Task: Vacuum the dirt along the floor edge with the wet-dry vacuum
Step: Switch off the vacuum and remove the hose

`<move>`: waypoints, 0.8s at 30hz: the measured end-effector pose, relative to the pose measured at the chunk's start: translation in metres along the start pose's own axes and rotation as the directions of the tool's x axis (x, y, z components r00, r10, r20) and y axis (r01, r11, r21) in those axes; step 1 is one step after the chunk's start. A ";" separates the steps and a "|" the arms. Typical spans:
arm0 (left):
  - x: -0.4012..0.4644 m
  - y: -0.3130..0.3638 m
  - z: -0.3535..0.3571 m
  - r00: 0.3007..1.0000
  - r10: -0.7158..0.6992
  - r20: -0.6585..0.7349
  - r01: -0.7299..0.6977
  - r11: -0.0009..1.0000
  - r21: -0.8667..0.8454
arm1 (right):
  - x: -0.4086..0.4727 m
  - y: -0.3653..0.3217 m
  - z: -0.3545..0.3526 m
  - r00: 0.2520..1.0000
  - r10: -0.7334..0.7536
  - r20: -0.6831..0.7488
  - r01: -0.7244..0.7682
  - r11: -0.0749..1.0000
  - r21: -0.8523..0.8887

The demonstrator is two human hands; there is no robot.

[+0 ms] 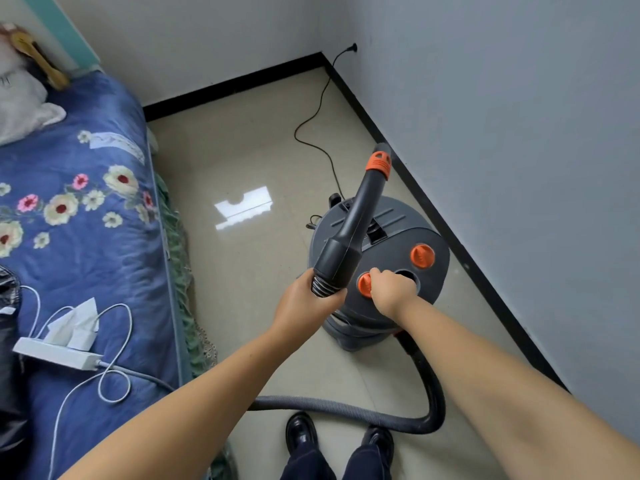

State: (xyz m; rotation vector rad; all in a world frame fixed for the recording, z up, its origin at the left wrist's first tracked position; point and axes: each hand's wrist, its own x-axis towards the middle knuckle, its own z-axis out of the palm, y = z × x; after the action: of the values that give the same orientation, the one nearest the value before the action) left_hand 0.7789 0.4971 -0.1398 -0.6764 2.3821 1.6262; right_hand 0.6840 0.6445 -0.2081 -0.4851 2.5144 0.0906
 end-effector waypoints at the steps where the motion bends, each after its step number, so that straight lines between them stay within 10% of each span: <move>1: -0.002 0.000 -0.001 1.000 0.000 0.009 0.000 1.000 0.015 | -0.007 0.002 -0.007 1.000 -0.010 -0.009 0.010 1.000 0.022; 4: -0.008 0.005 -0.003 1.000 0.003 0.020 -0.005 0.994 0.108 | -0.044 0.002 -0.034 0.971 -0.105 -0.216 0.136 0.981 0.136; 7: -0.010 0.018 -0.007 1.000 0.002 0.010 -0.004 0.982 0.188 | -0.083 0.002 -0.064 0.677 -0.308 -0.668 0.466 0.883 0.065; 9: -0.012 0.029 -0.012 1.000 0.017 0.014 -0.020 0.973 0.232 | -0.095 0.003 -0.080 0.535 -0.444 -0.719 0.538 0.835 -0.115; 14: -0.019 0.064 -0.030 0.977 0.184 0.110 -0.206 0.945 0.254 | -0.090 -0.006 -0.126 0.632 -0.668 -0.393 0.555 0.744 -0.372; 18: -0.020 0.089 -0.063 0.948 0.315 -0.043 -0.280 0.893 0.352 | -0.085 -0.017 -0.168 0.504 -0.665 -0.551 0.575 0.734 -0.360; 24: -0.012 0.083 -0.117 0.880 0.359 -0.310 -0.220 0.888 0.404 | -0.083 -0.012 -0.214 0.517 -0.433 -0.739 0.601 0.798 -0.048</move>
State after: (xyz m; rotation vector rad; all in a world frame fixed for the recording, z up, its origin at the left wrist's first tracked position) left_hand 0.7637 0.4174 -0.0206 -0.6199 3.0910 1.1693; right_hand 0.6402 0.6244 0.0170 -1.4036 2.9147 -0.7600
